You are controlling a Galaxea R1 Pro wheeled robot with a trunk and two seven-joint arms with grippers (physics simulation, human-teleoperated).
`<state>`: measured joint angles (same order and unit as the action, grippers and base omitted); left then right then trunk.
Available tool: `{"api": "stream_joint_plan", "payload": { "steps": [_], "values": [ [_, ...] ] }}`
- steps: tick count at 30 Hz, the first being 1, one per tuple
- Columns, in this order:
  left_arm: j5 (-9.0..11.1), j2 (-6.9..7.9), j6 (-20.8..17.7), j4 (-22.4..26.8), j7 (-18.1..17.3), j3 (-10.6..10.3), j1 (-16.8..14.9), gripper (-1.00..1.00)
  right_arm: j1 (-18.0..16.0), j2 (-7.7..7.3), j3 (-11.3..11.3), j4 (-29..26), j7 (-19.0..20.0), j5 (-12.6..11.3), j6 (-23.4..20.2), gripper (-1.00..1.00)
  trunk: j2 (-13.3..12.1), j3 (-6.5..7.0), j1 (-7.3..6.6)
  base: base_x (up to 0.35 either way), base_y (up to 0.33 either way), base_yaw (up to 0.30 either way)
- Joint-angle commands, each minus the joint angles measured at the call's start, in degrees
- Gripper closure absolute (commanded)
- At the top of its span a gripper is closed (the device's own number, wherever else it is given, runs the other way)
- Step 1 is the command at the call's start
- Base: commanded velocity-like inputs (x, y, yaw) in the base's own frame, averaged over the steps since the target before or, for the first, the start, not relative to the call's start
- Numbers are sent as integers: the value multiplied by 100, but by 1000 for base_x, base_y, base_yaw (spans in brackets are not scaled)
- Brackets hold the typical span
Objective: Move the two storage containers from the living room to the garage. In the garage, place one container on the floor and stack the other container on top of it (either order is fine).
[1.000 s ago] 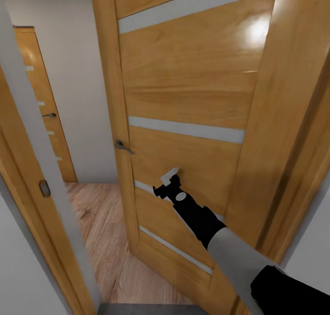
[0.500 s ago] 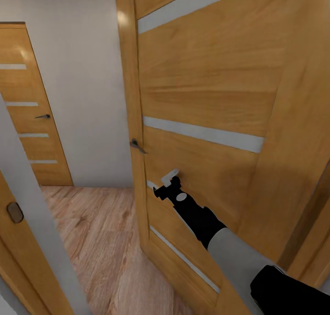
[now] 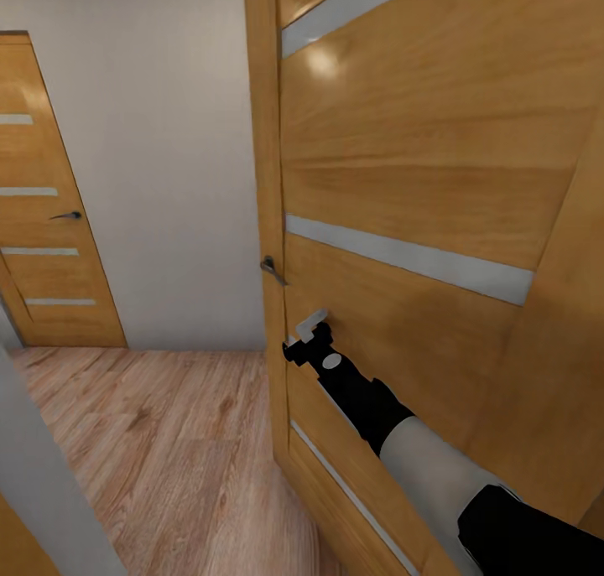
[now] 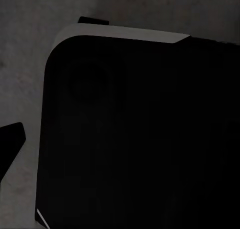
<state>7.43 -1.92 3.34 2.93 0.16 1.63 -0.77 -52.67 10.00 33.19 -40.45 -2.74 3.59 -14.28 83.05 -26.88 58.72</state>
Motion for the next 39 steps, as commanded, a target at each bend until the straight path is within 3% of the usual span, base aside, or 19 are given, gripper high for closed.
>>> {"api": "stream_joint_plan", "payload": {
  "steps": [1, 13, 27, 39],
  "values": [
    [39, -1, 19, -3, 2, 13, -2, -100, -6, 0, 3, 0, -50, 84, -40, -100, 2, -6, 1, 53, 0, 0],
    [38, -1, 19, -3, 2, 13, -2, -100, -6, 0, 1, 116, -179, 87, -39, -100, 2, -6, 1, 9, 0, 0],
    [57, -1, 17, -3, 2, 21, -2, -100, -6, 0, 3, 151, -246, 83, -33, -100, 2, -6, 1, 250, 0, 0],
    [48, -1, 17, -3, 2, 22, -2, -100, -14, 0, 3, 151, -314, 73, -39, -100, 2, -6, 1, 27, 0, 68]
  ]
}}
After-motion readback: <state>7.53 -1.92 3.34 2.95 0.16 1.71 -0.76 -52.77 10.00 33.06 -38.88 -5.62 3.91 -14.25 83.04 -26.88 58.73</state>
